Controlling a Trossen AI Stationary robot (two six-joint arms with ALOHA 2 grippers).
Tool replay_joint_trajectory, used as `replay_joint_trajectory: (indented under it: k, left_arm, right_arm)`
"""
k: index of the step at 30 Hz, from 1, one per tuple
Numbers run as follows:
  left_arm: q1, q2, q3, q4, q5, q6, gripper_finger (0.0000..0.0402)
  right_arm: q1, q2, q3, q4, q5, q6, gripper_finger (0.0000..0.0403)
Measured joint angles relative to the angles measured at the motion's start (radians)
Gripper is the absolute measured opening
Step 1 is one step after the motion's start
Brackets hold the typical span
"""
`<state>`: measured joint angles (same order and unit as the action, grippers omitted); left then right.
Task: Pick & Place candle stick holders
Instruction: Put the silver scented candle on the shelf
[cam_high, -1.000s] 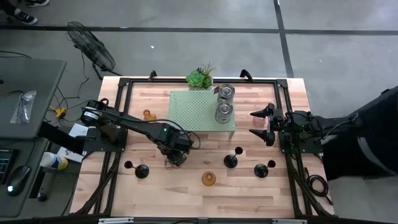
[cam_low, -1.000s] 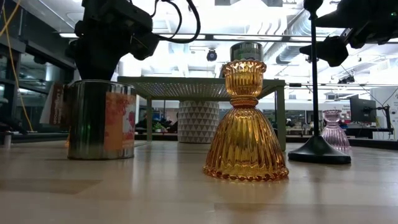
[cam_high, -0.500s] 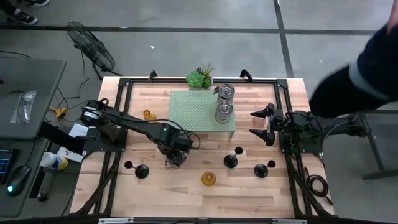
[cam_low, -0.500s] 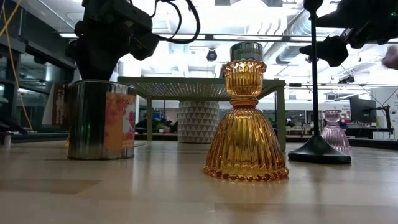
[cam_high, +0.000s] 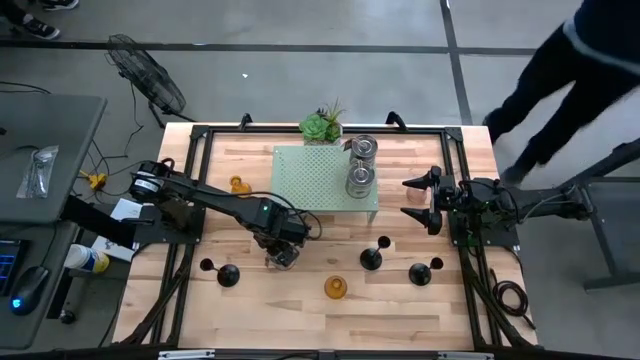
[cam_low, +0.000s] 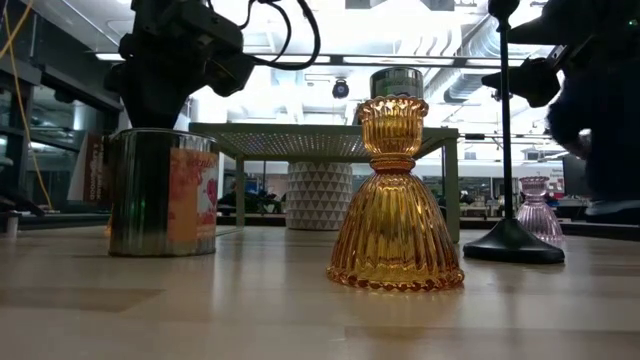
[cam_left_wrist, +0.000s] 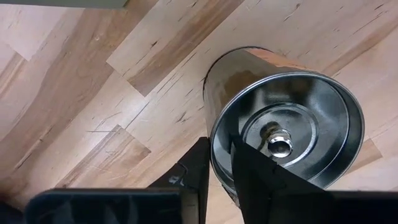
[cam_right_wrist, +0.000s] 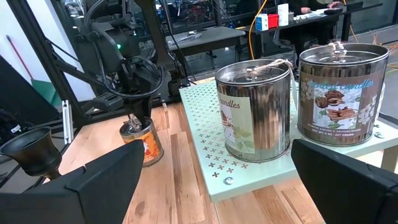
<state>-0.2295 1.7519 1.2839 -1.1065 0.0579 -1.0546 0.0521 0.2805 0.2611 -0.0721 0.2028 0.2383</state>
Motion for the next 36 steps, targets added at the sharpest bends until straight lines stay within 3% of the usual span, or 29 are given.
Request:
replay_joint_trajectory:
  k: [16, 30, 36]
  left_arm:
    - [0.000, -0.001, 0.000, 0.005, -0.023, 0.001, 0.0004]
    - [0.000, -0.016, 0.004, 0.009, 0.018, 0.032, 0.0001]
    - [-0.001, -0.018, 0.079, -0.098, 0.011, 0.059, 0.0000]
  right_arm:
    - [0.000, 0.000, 0.000, 0.000, 0.000, 0.000, 0.0400]
    - [0.000, 0.000, 0.000, 0.000, 0.000, 0.000, 0.0400]
    - [0.000, 0.000, 0.000, 0.000, 0.000, 0.000, 0.0400]
